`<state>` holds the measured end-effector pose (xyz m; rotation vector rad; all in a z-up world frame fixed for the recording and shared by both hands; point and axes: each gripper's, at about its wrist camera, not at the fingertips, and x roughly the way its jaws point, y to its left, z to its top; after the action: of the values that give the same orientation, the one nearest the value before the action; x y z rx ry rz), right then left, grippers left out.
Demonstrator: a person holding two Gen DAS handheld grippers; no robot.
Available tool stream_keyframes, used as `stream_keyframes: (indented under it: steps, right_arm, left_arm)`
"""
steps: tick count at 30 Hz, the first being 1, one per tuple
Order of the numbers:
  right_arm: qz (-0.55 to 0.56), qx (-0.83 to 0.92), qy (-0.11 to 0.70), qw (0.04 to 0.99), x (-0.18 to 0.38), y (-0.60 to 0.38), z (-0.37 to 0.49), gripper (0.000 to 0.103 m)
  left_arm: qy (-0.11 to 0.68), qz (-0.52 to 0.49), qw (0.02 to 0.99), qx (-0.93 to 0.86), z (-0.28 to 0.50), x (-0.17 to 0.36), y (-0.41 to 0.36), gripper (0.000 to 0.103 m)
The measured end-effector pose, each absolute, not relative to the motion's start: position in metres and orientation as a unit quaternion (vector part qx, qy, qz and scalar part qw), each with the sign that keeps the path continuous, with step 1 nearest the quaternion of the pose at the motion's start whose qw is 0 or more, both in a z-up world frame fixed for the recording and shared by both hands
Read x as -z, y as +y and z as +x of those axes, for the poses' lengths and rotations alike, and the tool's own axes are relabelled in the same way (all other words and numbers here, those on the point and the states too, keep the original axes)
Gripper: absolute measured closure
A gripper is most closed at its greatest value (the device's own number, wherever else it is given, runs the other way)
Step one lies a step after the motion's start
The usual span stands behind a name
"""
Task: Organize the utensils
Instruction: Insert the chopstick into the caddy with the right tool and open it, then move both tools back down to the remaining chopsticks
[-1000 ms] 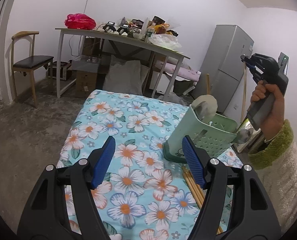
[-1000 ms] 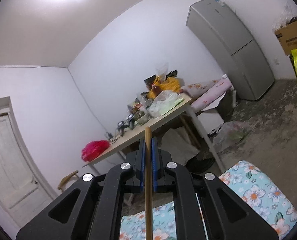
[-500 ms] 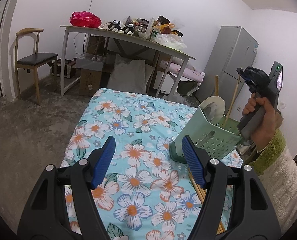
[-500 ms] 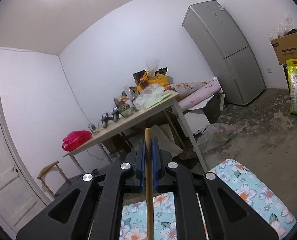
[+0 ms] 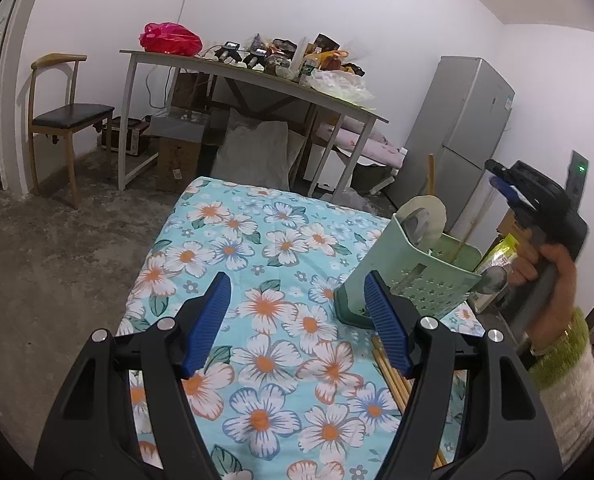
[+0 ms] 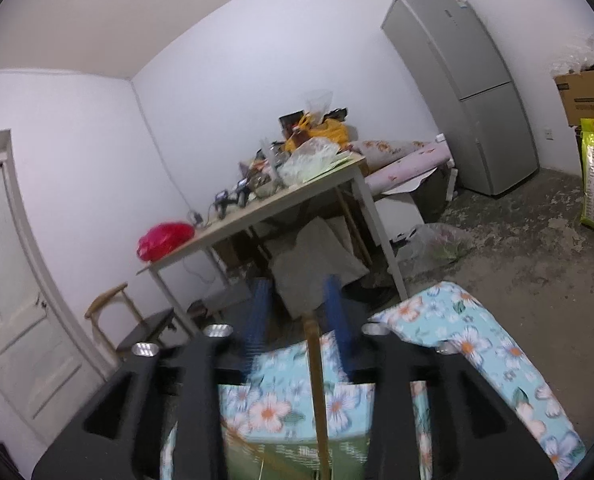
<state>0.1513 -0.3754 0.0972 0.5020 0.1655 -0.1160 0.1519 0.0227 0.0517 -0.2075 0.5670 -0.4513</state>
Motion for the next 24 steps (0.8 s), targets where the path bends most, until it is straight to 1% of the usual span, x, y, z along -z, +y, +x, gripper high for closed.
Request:
stream_keyframes:
  steps: [2, 4, 10, 14, 18, 24]
  right_arm:
    - [0.232, 0.047, 0.082, 0.968, -0.102, -0.371, 0.134, 0.052]
    - [0.217, 0.045, 0.077, 0.972, -0.109, -0.368, 0.115, 0.047]
    - [0.197, 0.018, 0.048, 0.979, -0.134, -0.368, 0.06, 0.043]
    - [0.187, -0.028, 0.064, 0.98, -0.133, -0.359, 0.026, 0.043]
    - [0.208, -0.068, 0.11, 0.969, -0.11, -0.354, 0.005, 0.042]
    - [0.249, -0.11, 0.213, 0.938, -0.044, -0.335, -0.001, 0.043]
  left_arm:
    - [0.277, -0.1, 0.93, 0.222, 0.151, -0.051, 0.021, 0.038]
    - [0.278, -0.101, 0.929, 0.223, 0.15, -0.051, 0.019, 0.037]
    - [0.281, -0.099, 0.926, 0.233, 0.145, -0.051, 0.01, 0.037]
    - [0.292, -0.098, 0.921, 0.239, 0.146, -0.046, 0.007, 0.037]
    - [0.304, -0.096, 0.916, 0.243, 0.145, -0.039, 0.003, 0.037]
    - [0.334, -0.081, 0.906, 0.247, 0.147, -0.023, -0.006, 0.037]
